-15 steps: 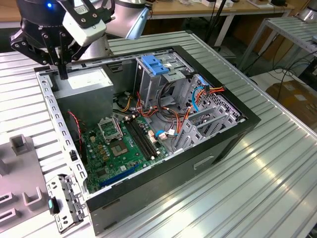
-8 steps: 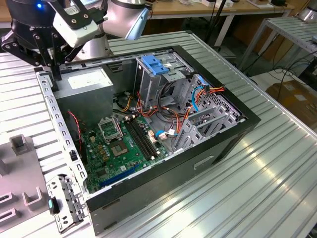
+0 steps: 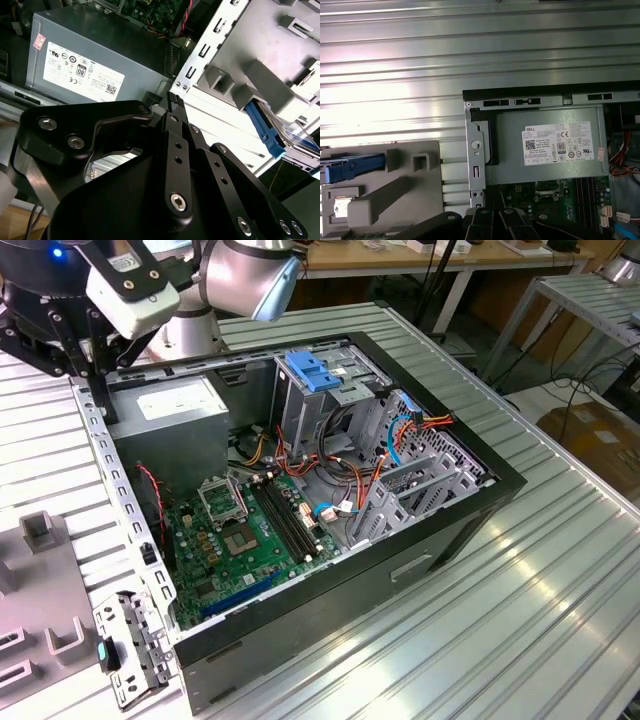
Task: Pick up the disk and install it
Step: 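Reach for the disk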
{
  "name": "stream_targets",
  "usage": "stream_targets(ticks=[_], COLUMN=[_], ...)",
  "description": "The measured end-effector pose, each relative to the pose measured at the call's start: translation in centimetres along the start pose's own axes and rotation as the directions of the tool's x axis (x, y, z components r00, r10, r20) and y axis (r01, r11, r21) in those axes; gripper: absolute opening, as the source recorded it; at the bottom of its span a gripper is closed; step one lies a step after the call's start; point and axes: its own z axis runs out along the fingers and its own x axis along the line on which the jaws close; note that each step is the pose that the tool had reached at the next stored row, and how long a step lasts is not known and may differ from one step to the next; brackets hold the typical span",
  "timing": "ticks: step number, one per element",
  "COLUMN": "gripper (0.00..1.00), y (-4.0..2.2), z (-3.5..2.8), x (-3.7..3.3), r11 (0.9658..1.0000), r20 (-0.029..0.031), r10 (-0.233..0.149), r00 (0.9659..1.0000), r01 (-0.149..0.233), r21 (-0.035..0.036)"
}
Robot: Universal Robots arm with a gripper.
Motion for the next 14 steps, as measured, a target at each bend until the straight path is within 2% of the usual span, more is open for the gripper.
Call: stream_targets(ticks=[5,14], gripper=[0.11,0.11], y=[-0.05,-0.17], z=[0.00,0.00], x=[0.62,2.19], r11=[1.0000,1.0000], r20=[-0.0002,-0.0006], r10=[0.000,0.000], r00=[1.0000,1.0000], r01=[0.000,0.000], r21=[0.0000,-0.0001])
